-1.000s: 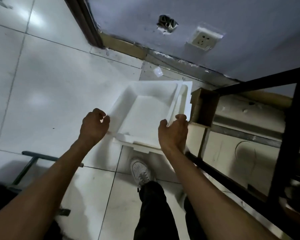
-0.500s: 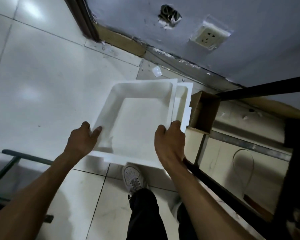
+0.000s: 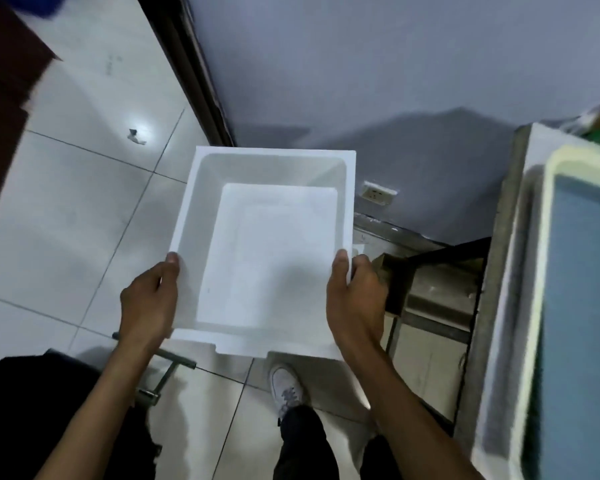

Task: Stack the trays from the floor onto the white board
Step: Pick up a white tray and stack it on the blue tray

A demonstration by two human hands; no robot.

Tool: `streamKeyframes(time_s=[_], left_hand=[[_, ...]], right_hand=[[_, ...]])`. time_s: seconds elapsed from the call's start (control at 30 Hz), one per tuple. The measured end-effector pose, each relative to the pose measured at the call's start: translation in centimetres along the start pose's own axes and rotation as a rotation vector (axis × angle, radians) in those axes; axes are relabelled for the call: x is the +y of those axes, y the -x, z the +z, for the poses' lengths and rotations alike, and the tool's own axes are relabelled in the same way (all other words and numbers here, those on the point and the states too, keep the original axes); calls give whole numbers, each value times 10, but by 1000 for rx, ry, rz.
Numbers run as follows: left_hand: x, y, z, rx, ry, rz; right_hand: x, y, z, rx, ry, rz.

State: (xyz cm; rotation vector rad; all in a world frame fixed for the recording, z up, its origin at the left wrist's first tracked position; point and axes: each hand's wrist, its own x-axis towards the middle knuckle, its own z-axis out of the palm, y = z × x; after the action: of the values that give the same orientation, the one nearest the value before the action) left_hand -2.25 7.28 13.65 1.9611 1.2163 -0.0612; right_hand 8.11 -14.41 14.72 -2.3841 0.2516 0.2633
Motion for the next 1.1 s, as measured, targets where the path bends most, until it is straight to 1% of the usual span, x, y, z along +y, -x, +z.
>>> streamKeyframes(time_s=[0.13, 0.27, 0.47, 0.57, 0.63, 0.77, 0.93, 1.1], left_hand=[[59, 46, -41, 54, 60, 85], [108, 102, -72, 82, 104, 142], [157, 189, -88, 29, 289, 108], [179, 227, -78, -31, 344, 109], [189, 249, -64, -72, 318, 159], [202, 279, -32, -94, 274, 225], [222, 312, 12, -138, 238, 254], [227, 321, 38, -156, 196, 235]], right_hand=[[-32, 13, -74, 80, -105, -117], [-52, 37, -149, 121, -100, -150], [-48, 61, -248, 138, -177, -170], [-33, 62, -295, 153, -183, -172], [-16, 61, -324, 166, -179, -172], [20, 59, -366, 180, -175, -171], [66, 51, -399, 200, -150, -78], [93, 42, -404, 202, -163, -48]])
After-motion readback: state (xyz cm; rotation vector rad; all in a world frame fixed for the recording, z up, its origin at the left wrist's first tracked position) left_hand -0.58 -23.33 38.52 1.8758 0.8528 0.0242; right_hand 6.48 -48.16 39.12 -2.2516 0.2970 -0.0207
